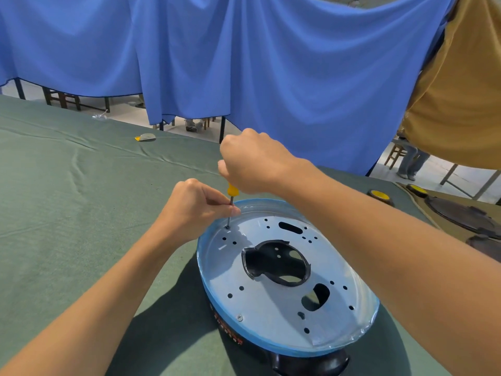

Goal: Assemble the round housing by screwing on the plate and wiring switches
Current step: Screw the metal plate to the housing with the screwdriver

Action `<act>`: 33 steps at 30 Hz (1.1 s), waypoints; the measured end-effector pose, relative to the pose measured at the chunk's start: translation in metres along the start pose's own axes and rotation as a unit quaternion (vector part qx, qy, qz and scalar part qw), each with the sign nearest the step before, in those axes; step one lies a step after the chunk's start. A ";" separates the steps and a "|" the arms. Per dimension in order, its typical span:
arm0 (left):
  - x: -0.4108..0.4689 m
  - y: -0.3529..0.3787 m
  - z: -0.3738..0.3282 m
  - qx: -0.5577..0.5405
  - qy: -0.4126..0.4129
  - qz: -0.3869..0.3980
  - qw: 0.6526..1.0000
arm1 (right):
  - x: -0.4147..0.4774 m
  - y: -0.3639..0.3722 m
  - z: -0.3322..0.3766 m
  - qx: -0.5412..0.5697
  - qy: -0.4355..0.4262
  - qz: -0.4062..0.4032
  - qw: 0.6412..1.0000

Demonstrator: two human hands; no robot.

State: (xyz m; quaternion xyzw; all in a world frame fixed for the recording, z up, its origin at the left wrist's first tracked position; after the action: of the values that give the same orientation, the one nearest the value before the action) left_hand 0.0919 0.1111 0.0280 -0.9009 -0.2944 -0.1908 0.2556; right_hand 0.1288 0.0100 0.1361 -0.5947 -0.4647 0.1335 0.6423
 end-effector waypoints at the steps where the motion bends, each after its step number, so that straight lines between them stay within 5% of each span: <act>1: 0.001 0.000 0.001 0.002 0.000 0.003 1.000 | 0.000 0.001 0.000 0.001 -0.002 0.008 1.000; 7: 0.002 0.000 0.003 0.051 0.040 0.077 0.995 | 0.003 -0.007 0.001 0.016 -0.098 0.056 0.993; 15: 0.000 0.003 -0.004 0.043 0.039 -0.011 0.998 | -0.003 0.000 -0.004 0.011 -0.001 0.005 1.000; 23: 0.000 0.001 -0.002 0.025 0.028 0.085 0.996 | 0.000 -0.010 0.001 0.028 -0.099 0.059 0.993; 27: -0.001 0.002 0.000 -0.033 -0.010 0.094 0.995 | 0.001 -0.008 -0.001 0.015 -0.057 0.035 0.998; 33: 0.001 0.003 -0.001 0.021 0.040 0.019 0.999 | -0.002 0.000 -0.010 -0.012 0.018 0.008 1.000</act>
State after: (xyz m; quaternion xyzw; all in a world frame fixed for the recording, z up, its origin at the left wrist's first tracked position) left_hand 0.0943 0.1093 0.0285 -0.8923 -0.2709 -0.2162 0.2892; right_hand 0.1350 0.0023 0.1363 -0.6085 -0.4498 0.1227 0.6422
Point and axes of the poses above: each hand's wrist, its own x-axis towards the middle knuckle, its own y-axis out of the palm, z = x × y, the point moved 3 cm from there along x, towards the middle knuckle, and after that the axes turned 12 degrees about -z, right-handed, at the moved point
